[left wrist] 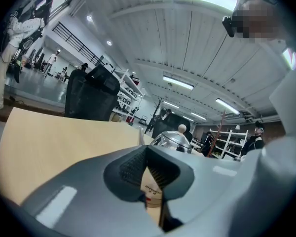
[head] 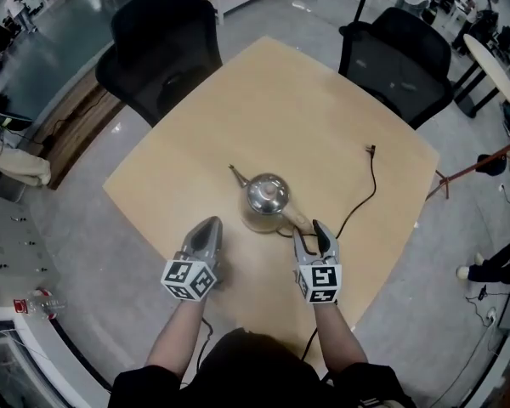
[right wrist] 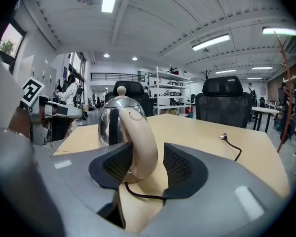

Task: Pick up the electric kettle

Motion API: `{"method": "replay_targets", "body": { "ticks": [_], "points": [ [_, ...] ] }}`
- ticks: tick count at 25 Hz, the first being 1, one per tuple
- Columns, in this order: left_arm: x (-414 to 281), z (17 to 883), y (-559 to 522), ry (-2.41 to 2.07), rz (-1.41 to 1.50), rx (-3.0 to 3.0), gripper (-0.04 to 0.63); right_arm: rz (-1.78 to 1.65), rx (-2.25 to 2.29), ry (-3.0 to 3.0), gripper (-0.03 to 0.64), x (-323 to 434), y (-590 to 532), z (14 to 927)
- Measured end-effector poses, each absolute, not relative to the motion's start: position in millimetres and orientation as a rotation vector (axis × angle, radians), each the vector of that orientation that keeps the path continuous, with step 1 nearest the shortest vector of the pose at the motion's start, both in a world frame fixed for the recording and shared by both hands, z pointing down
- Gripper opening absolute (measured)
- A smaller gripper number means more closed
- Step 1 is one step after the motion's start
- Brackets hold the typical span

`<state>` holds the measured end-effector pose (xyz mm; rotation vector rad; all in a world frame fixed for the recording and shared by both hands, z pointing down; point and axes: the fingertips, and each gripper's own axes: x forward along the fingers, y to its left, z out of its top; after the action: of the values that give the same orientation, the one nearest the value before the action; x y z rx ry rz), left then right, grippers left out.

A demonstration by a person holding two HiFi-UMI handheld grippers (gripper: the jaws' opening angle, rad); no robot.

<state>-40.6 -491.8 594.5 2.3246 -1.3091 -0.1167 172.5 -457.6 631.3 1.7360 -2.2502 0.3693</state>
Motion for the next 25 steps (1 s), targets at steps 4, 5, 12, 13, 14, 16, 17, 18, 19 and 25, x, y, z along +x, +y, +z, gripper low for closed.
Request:
{"method": "replay_targets", "body": {
  "ticks": [4,5,12,13,14,16,17,18,19,25],
  "points": [
    [-33,599,-498,-1.316,-0.105,2.315,-0.002,0.347,1.748,-2.255,0.176,177,-458,629],
    [-32,599,-501,-1.322,-0.106,2.313,-0.002,0.342,1.752,-2.257,0.175,178,-459,628],
    [-33,601,-524,-1.406,-0.123,2.274,0.054,0.369,1.804,-2.267,0.158,190,-468,624],
    [-32,601,-528,-1.414,-0.127,2.269,0.096,0.366,1.808,-2.265,0.158,192,-471,624],
    [-32,601,-531,-1.422,-0.132,2.264,0.112,0.361,1.81,-2.262,0.156,193,-473,623],
    [-32,602,-537,-1.438,-0.147,2.253,0.142,0.354,1.808,-2.258,0.155,195,-477,622],
    [-32,602,-540,-1.443,-0.158,2.244,0.159,0.353,1.806,-2.258,0.155,195,-479,622],
    [-31,602,-542,-1.444,-0.172,2.235,0.178,0.353,1.805,-2.259,0.155,195,-481,621],
    [-30,602,-544,-1.438,-0.186,2.229,0.184,0.354,1.805,-2.259,0.154,195,-482,621],
    [-17,607,-556,-1.415,-0.245,2.203,0.186,0.375,1.807,-2.248,0.15,202,-489,625]
  ]
}}
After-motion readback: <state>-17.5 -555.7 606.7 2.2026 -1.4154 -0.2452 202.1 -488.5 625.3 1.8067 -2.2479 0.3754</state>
